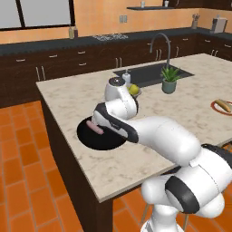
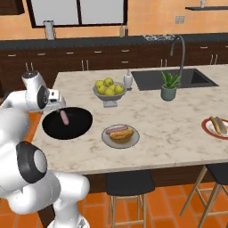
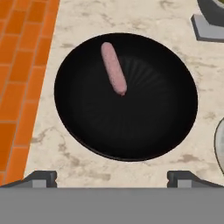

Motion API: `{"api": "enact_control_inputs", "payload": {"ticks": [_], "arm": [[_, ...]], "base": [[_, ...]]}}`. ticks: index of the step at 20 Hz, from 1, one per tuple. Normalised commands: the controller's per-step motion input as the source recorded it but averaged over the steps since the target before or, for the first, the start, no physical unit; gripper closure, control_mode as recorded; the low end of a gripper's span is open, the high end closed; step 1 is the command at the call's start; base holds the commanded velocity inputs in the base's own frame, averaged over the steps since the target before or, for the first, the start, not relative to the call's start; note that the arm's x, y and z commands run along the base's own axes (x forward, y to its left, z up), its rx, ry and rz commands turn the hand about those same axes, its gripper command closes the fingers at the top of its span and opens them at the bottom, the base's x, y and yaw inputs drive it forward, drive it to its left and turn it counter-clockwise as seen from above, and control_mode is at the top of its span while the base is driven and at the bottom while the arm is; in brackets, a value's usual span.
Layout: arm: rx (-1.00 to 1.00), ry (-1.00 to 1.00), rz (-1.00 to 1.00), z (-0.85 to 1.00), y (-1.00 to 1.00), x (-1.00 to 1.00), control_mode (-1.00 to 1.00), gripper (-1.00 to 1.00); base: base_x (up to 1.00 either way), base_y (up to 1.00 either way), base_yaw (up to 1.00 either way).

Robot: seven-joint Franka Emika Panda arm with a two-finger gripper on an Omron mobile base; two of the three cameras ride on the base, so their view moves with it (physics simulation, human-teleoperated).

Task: Place one bun and one sausage from the bowl on each plate.

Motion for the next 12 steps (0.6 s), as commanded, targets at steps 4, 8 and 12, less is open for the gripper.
{"api": "enact_control_inputs", "payload": {"ticks": [4,8,12], "arm": [[-0.08,0.0,0.0,-0.81,0.04,0.63,-1.0,-1.0],[-0.08,0.0,0.0,-0.68,0.19,0.84,-1.0,-1.0],[-0.05,-0.02,0.0,-0.65,0.01,0.58,-1.0,-1.0]], "base": [[0.0,0.0,0.0],[0.0,0.0,0.0],[0.0,0.0,0.0]]}}
